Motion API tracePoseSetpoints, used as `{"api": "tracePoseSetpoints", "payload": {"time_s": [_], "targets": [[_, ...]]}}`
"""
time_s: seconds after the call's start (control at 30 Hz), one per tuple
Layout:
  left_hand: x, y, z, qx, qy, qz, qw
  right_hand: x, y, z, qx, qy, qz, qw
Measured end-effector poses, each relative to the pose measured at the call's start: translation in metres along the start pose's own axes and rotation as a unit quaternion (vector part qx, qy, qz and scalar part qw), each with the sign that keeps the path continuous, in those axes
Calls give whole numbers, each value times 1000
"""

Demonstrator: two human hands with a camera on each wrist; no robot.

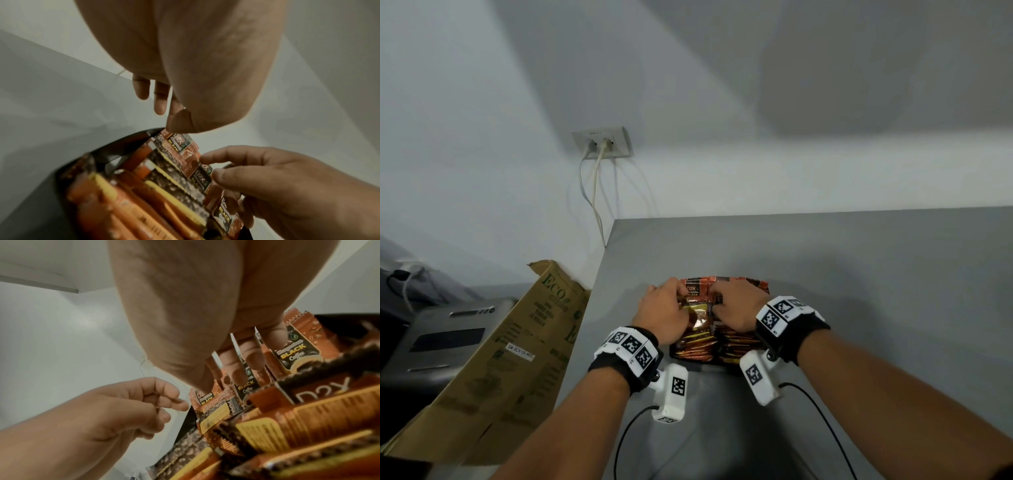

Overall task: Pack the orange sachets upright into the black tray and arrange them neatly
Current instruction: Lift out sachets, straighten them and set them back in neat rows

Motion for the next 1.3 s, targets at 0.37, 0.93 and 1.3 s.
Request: {"api": "tracePoseSetpoints", "payload": {"time_s": [0.37, 0.93, 1.3], "targets": [[-12, 10, -7, 29, 124, 14, 992, -3, -19, 8, -15, 16, 3, 1000], [-27, 18, -3, 46, 161, -3, 986, -8, -25, 17, -21, 16, -1, 1000], [-20, 21, 1, -7, 95, 40, 995, -27, -5, 14, -48, -21, -58, 997]]}}
Point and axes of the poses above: each hand's wrist, its own y-axis away from the middle knuckle, its own z-axis out of the palm, x = y × z, the point moved 8 cm from there along -y, towards the middle knuckle, and after that the axes turned 12 degrees about y, right-handed, at the moved point
